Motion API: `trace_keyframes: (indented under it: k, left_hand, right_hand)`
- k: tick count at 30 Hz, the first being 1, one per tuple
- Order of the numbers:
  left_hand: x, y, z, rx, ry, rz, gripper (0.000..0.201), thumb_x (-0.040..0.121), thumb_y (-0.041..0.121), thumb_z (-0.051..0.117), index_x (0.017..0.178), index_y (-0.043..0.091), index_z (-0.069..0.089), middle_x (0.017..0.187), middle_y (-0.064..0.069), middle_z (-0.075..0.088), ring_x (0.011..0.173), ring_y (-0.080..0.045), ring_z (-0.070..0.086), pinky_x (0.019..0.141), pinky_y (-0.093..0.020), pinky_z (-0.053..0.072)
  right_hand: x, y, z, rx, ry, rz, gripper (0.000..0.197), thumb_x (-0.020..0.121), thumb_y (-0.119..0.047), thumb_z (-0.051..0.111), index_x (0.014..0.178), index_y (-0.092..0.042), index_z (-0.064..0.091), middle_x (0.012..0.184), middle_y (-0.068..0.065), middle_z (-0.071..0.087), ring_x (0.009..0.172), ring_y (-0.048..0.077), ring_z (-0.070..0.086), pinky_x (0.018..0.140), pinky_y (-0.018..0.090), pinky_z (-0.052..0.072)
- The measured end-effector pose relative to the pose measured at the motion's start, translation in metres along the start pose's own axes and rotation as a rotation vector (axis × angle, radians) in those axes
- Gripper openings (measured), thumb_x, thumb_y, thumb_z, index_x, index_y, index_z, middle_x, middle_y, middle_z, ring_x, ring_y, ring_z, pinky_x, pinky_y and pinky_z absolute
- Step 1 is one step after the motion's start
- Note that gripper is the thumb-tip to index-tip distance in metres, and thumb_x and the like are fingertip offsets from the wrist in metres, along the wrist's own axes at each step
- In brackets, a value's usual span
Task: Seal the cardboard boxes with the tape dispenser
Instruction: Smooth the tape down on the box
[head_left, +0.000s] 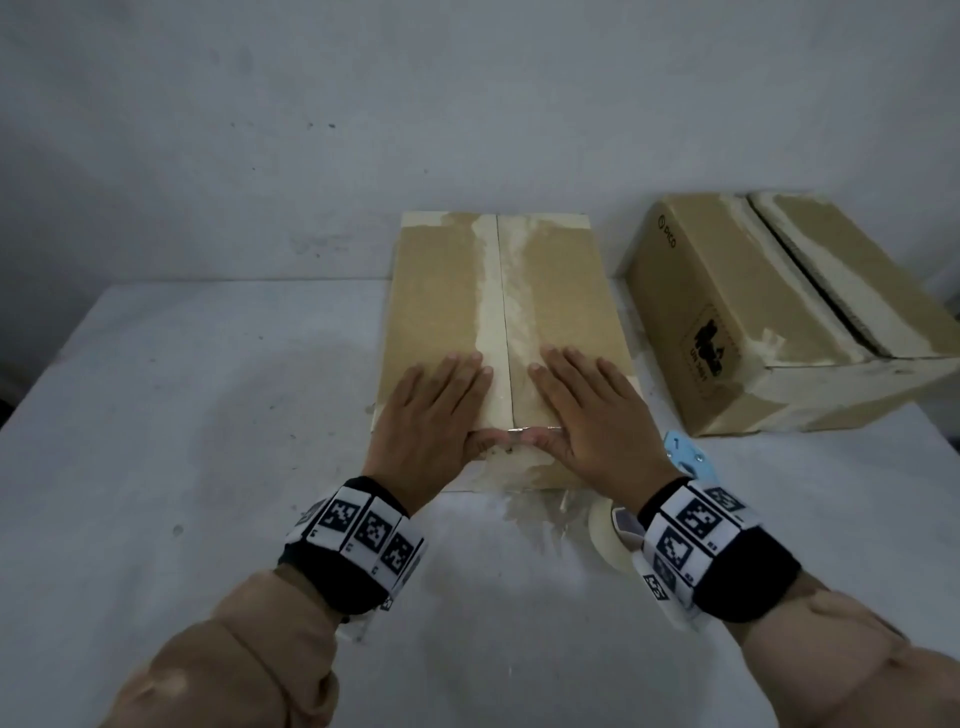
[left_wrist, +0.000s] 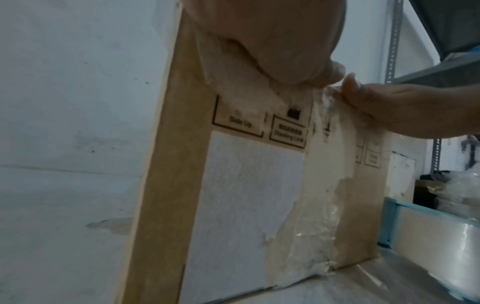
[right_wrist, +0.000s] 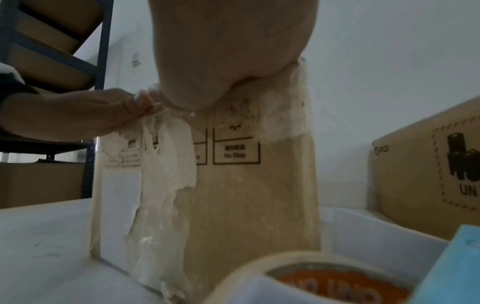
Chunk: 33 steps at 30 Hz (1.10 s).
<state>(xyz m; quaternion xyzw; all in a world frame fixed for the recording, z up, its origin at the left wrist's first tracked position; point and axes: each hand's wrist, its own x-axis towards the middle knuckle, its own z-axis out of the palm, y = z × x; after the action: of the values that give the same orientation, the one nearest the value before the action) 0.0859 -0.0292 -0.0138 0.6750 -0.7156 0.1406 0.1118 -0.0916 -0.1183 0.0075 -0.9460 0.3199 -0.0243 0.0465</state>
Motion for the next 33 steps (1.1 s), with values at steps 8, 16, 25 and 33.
trace_keyframes:
  k: [8,16,25,33]
  left_hand:
    - [0.001,-0.003,0.002,0.04,0.068,0.058,0.063,0.096,0.053,0.011,0.121,0.009,0.048,0.122,-0.009,0.064,0.11,-0.025,0.062,0.087,-0.04,0.051]
    - [-0.002,-0.005,0.0,0.057,-0.014,0.106,0.06,0.097,0.048,0.01,0.123,0.008,0.045,0.125,-0.009,0.062,0.112,-0.025,0.061,0.088,-0.039,0.051]
    - [0.01,0.017,-0.024,-0.096,-0.042,-0.067,0.073,0.072,0.073,0.034,0.102,0.014,0.063,0.106,-0.003,0.069,0.098,-0.022,0.066,0.081,-0.041,0.049]
    - [0.032,0.055,-0.012,-0.064,-0.227,-0.112,0.075,0.089,0.062,0.01,0.121,0.016,0.059,0.125,-0.007,0.062,0.114,-0.025,0.06,0.085,-0.046,0.049]
  right_hand:
    - [-0.002,-0.003,0.001,-0.042,-0.008,-0.012,0.063,0.095,-0.056,0.009,0.125,-0.012,0.042,0.127,0.018,0.058,0.113,0.036,0.057,0.092,0.05,0.046]
    - [-0.006,-0.004,0.005,-0.106,-0.034,-0.012,0.057,0.098,-0.048,0.009,0.128,-0.011,0.04,0.129,0.016,0.056,0.115,0.033,0.056,0.092,0.047,0.046]
    - [-0.03,0.027,-0.014,0.217,0.041,-0.063,0.095,0.064,-0.088,0.008,0.14,-0.032,0.011,0.143,-0.019,0.005,0.135,0.0,0.003,0.101,0.002,-0.014]
    - [-0.034,0.053,-0.004,0.255,0.093,0.03,0.099,0.072,-0.081,-0.004,0.142,-0.021,0.03,0.148,-0.011,0.014,0.134,0.004,0.007,0.109,0.028,0.013]
